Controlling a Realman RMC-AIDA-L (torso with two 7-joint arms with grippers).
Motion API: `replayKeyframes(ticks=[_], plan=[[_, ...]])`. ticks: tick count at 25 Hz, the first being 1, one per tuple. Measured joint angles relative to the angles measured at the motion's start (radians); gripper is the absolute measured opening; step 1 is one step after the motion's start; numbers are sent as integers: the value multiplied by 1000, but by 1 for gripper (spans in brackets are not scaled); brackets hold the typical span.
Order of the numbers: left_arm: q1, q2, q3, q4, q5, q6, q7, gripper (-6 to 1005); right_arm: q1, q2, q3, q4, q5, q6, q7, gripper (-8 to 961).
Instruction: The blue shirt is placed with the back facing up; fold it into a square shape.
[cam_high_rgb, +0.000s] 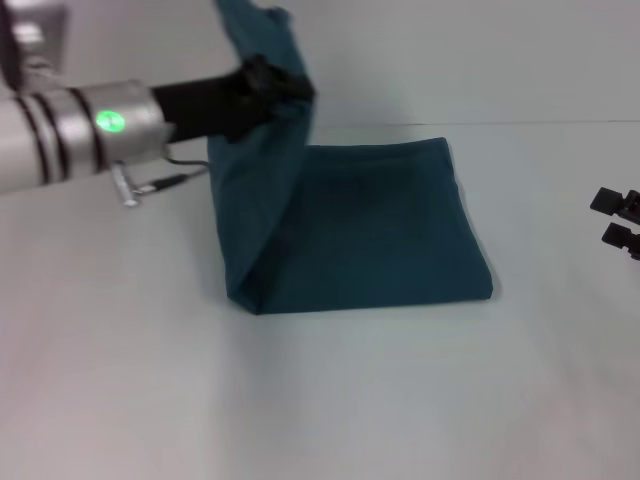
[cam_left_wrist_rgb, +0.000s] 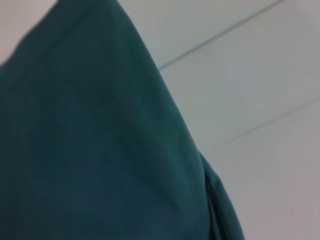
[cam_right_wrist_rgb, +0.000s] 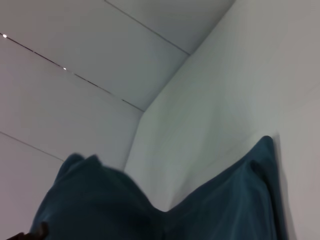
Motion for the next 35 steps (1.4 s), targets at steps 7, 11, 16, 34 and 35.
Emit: replayKeyframes(ticks=[7, 11, 16, 34, 35], plan=[[-63, -3, 163, -162, -87, -119, 87, 12, 1, 1, 0, 0, -11, 3, 0, 944], [-112, -5, 203, -265, -112, -192, 181, 13, 1, 1, 0, 0, -16, 3, 0, 944], [-145, -9, 261, -303, -130, -252, 207, 18, -3, 2, 4, 0, -30, 6, 4, 944], [178, 127, 35, -91, -153, 220, 47, 734, 34, -25, 0, 7, -128, 14, 25, 944], [192, 131, 2, -90, -118, 257, 47, 754, 43, -25, 0, 5, -144, 15, 33, 945]])
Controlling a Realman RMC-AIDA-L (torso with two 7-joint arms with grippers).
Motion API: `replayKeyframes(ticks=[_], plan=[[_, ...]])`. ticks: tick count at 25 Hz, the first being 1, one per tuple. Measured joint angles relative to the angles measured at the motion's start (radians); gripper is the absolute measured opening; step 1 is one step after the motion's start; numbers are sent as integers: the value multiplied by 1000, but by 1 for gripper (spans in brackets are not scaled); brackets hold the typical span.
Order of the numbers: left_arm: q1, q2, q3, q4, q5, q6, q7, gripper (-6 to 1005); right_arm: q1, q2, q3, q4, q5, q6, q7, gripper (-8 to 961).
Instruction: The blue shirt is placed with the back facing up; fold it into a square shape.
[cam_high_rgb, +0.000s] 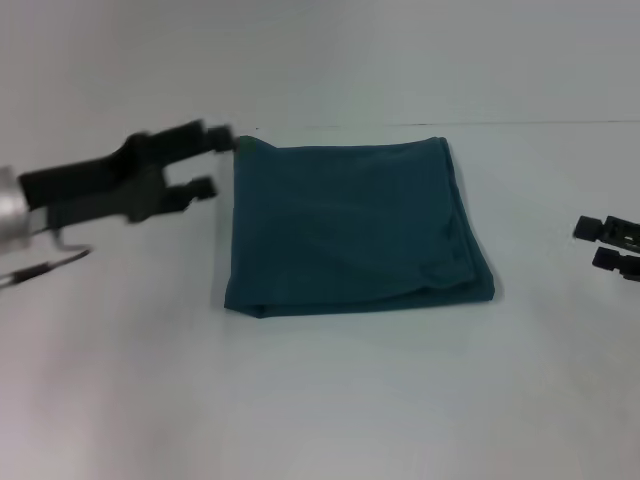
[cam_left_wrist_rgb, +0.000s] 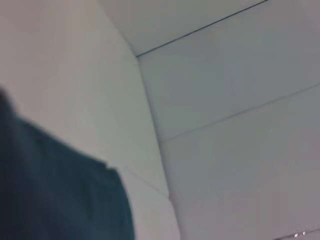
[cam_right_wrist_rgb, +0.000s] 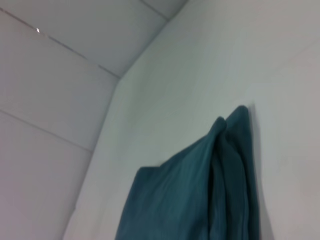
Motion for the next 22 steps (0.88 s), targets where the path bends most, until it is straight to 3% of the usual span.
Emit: replayKeyframes(ticks=[5, 8, 12, 22], plan=[[47, 3, -125, 1, 149, 88, -3, 851, 43, -2, 0, -2, -47, 9, 32, 945], [78, -11, -135, -5, 165, 66, -3, 910, 72, -3, -1, -2, -90, 24, 68, 945], [89, -22, -128, -41, 179, 37, -3, 905, 113, -9, -2, -4, -160, 38, 119, 944], [77, -31, -121, -115, 185, -35, -4, 904, 237, -68, -7, -28, -333, 20, 302, 945]])
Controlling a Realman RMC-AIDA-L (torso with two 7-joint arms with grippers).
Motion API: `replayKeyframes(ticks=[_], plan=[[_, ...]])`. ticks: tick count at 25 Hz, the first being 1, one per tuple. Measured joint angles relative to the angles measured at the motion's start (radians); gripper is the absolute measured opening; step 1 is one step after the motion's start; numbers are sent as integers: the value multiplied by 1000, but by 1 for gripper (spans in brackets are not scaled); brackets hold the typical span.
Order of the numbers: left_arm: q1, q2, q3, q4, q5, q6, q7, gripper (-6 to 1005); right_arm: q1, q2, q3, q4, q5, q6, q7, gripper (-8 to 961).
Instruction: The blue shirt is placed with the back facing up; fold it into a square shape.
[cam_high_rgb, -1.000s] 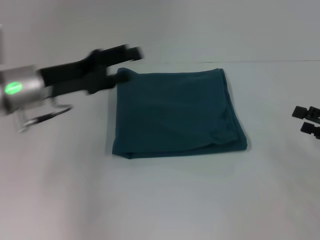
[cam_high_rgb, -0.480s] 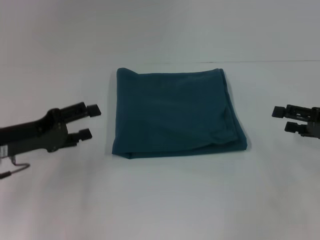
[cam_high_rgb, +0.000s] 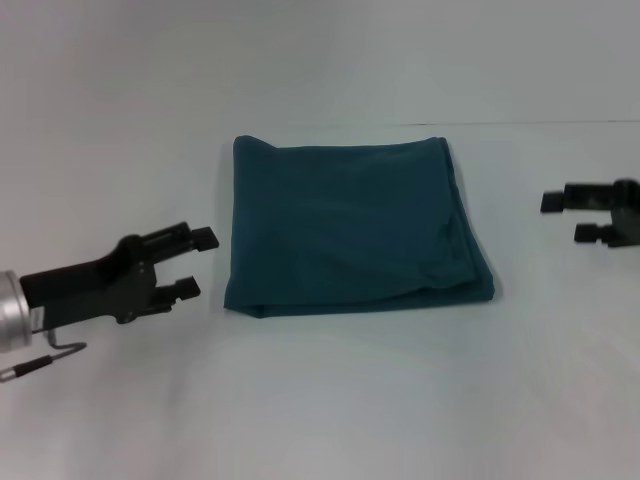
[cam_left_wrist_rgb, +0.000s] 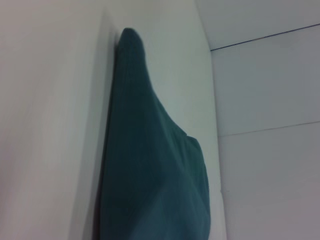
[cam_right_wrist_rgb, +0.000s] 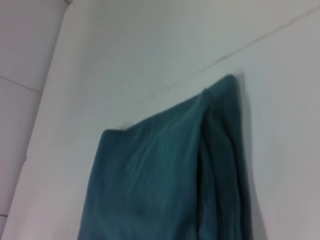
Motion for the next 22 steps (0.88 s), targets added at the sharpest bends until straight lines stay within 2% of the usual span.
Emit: replayKeyframes(ticks=[5, 11, 22], plan=[[-2, -14, 48, -28, 1, -75, 1, 904, 28, -28, -5, -39, -2, -39, 57, 944], [-21, -34, 79, -61, 1, -177, 8, 904, 32, -33, -5, -62, -2, -64, 68, 945], [-45, -31, 81, -93, 1, -239, 6, 903, 23, -37, -3, -67, -1, -68, 69, 945]])
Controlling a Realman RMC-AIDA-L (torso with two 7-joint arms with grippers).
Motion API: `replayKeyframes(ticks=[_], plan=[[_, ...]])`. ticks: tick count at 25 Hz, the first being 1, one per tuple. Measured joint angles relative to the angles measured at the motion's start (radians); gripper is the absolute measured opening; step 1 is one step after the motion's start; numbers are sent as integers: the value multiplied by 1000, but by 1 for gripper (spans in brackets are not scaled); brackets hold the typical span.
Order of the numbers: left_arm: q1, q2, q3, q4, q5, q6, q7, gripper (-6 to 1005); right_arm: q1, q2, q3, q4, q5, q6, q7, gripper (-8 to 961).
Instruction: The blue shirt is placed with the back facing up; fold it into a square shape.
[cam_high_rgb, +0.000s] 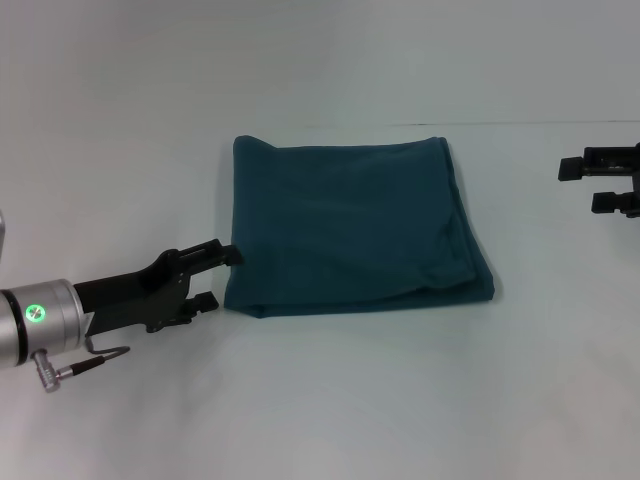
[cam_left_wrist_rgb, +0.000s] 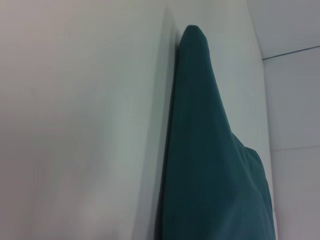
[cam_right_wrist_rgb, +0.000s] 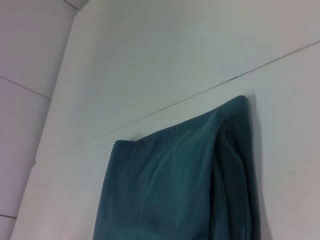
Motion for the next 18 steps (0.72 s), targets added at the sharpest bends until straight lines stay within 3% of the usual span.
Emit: replayKeyframes(ticks=[18], plan=[[1, 2, 0, 5, 1, 16, 0, 903, 12, -1, -1, -1, 0, -17, 7, 945]])
